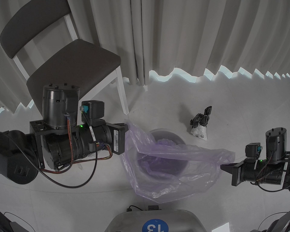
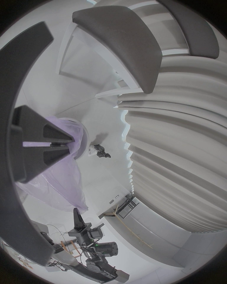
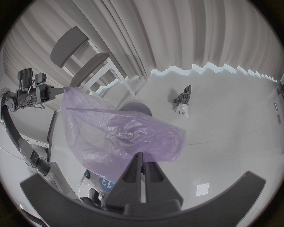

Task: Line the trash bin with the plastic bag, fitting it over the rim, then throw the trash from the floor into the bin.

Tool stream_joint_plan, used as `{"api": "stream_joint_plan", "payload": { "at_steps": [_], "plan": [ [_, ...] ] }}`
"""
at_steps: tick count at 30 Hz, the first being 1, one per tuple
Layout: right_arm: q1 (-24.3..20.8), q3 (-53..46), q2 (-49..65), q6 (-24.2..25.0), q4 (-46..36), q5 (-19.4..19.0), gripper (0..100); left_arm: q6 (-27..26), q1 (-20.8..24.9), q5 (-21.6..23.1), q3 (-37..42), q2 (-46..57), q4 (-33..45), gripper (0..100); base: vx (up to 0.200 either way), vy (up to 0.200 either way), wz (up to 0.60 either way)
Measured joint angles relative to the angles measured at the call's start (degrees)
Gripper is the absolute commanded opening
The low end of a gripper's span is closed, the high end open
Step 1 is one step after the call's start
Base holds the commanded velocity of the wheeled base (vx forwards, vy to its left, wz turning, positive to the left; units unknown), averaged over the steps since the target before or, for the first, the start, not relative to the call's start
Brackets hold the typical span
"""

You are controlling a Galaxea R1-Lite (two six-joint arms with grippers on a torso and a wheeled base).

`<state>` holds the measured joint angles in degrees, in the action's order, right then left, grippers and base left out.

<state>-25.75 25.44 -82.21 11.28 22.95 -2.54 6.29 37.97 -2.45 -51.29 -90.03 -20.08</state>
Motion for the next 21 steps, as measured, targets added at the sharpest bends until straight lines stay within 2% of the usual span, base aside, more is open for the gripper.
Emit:
{"api": "stream_joint_plan", "payload": {
  "at_steps": [13, 21],
  "plan": [
    [-2.96, -0.61, -9.26, 2.24, 9.8, 0.16, 0, 0.05, -0.71, 0.29, -0.06, -0.02, -0.15, 0, 0.0, 0.0, 0.0],
    [0.63, -4.36, -10.98, 1.63, 9.94, -0.46, 0, 0.11, 1.13, 0.38, -0.87, -2.01, -2.56, 0, 0.0, 0.0, 0.0]
  ]
}}
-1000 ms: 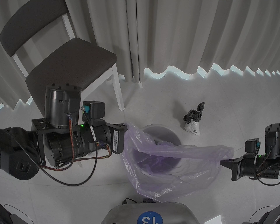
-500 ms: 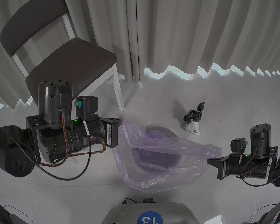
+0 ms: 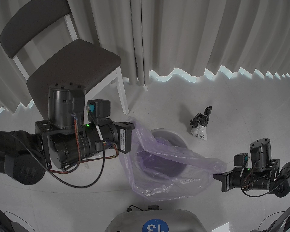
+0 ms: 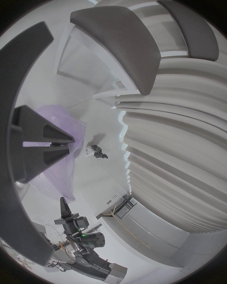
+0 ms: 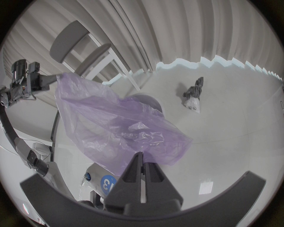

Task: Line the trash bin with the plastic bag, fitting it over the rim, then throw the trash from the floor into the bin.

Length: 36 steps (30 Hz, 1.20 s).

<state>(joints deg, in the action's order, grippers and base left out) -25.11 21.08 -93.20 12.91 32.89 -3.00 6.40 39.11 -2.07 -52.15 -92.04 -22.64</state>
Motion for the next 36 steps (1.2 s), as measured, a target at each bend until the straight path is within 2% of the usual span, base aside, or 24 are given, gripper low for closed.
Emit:
{"api": "stream_joint_plan", "payload": {
  "at_steps": [6, 11, 19, 27, 36],
  "plan": [
    [4.75, -2.23, -0.13, -1.41, 0.0, -2.44, 0, 0.33, 0.79, 0.57, -1.79, -3.11, -0.6, 0, 0.0, 0.0, 0.0],
    [8.39, -3.11, -0.29, -1.83, 0.0, -4.39, 0, 4.75, 0.09, 2.96, -5.75, -7.22, -0.76, 0, 0.0, 0.0, 0.0],
    [12.54, -3.67, 0.87, -2.49, -0.02, -6.17, 0, 6.16, -0.77, 4.14, -8.98, -10.85, -0.76, 0, 0.0, 0.0, 0.0],
    [13.98, -5.03, 4.74, -2.55, -0.49, -6.61, 0, 8.75, -0.99, 4.83, -9.34, -12.24, -1.01, 0, 0.0, 0.0, 0.0],
    [13.62, -5.97, 8.06, -2.43, -0.76, -7.53, 0, 10.48, -4.57, 10.25, -8.4, -15.2, -7.47, 0, 0.0, 0.0, 0.0]
  ]
}}
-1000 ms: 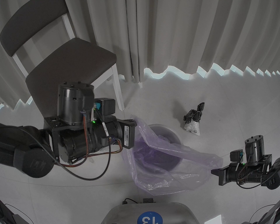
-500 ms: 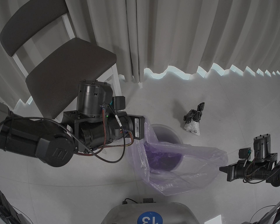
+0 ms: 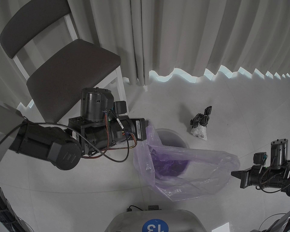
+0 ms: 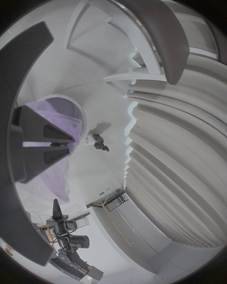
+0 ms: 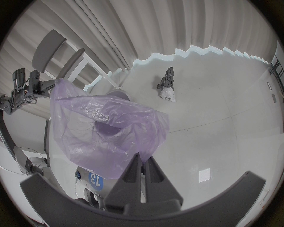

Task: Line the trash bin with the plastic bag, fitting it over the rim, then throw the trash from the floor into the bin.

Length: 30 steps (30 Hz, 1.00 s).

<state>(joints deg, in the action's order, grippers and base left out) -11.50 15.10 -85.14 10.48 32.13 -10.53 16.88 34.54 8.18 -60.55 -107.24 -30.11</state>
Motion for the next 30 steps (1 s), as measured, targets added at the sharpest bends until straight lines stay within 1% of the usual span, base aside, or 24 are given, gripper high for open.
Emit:
{"api": "stream_joint_plan", "payload": {
  "at_steps": [5, 9, 12, 15, 20, 30],
  "plan": [
    [-1.89, -0.17, 1.55, 0.13, 0.0, -1.1, 0, 2.73, -2.65, 3.21, 0.13, -3.25, -3.74, 0, 0.0, 0.0, 0.0],
    [-4.33, 0.46, 2.26, 0.46, 0.13, -1.04, 0, 3.25, -4.39, 5.63, -0.04, -5.5, -6.02, 0, 0.0, 0.0, 0.0],
    [-6.58, 1.84, 2.56, 0.62, 0.13, -0.95, 0, 3.47, -5.62, 6.33, -0.13, -7.2, -7.66, 0, 0.0, 0.0, 0.0],
    [-7.85, 2.91, 2.69, 0.67, 0.07, -0.95, 0, 4.24, -6.21, 6.38, -0.24, -8.23, -9.28, 0, 0.0, 0.0, 0.0],
    [-8.68, 3.35, 2.6, 0.73, -0.2, -0.9, 0, 5.96, -5.83, 6.16, -1.6, -9.52, -11.3, 0, 0.0, 0.0, 0.0],
    [-7.13, -0.91, 3.34, 0.82, -0.3, -1.01, 0, 7.01, -2.51, 4.77, -9.09, -13.19, -11.17, 0, 0.0, 0.0, 0.0]
  ]
}}
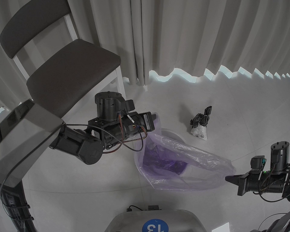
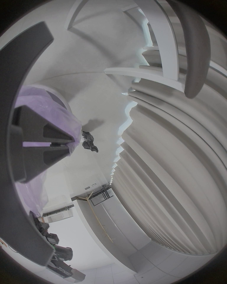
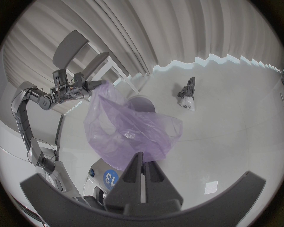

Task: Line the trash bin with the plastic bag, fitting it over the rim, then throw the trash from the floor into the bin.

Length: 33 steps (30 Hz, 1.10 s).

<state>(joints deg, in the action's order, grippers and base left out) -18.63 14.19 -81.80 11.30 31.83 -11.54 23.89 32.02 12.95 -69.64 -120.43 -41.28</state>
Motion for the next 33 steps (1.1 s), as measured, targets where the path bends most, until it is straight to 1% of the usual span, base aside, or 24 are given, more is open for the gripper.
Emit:
{"api": "stream_joint_plan", "payload": {
  "at_steps": [4, 8, 11, 15, 18, 24, 28, 33],
  "plan": [
    [-2.06, -1.84, 1.12, 1.39, 0.0, 0.16, 0, 0.73, 2.06, -0.74, -4.33, -2.58, 0.04, 0, 0.0, 0.0, 0.0],
    [-5.44, -2.69, 1.87, 4.27, 0.02, 0.3, 0, 4.07, 5.68, -1.68, -7.58, -4.77, -0.02, 0, 0.0, 0.0, 0.0],
    [-6.92, -2.71, 2.06, 5.06, 0.05, 0.39, 0, 4.95, 7.5, -2.28, -8.83, -6.17, -0.07, 0, 0.0, 0.0, 0.0],
    [-7.63, -2.32, 2.17, 5.19, 0.11, 0.46, 0, 5.23, 8.07, -2.77, -8.08, -7.66, -0.44, 0, 0.0, 0.0, 0.0],
    [-7.56, -1.77, 2.17, 5.21, 0.05, 0.55, 0, 5.56, 6.95, -3.01, -6.73, -8.31, -1.23, 0, 0.0, 0.0, 0.0],
    [-5.96, 1.0, 1.12, 5.17, -0.06, 0.57, 0, 6.9, 1.66, -3.24, -2.84, -9.39, -6.64, 0, 0.0, 0.0, 0.0],
    [-3.56, 3.54, -1.0, 5.01, -0.06, 0.46, 0, 7.11, -1.1, -3.24, -0.8, -10.03, -8.58, 0, 0.0, 0.0, 0.0],
    [0.27, 7.56, -4.86, 4.51, -0.04, 0.02, 0, 7.45, -3.15, -3.24, 1.62, -10.52, -12.04, 0, 0.0, 0.0, 0.0]
  ]
}}
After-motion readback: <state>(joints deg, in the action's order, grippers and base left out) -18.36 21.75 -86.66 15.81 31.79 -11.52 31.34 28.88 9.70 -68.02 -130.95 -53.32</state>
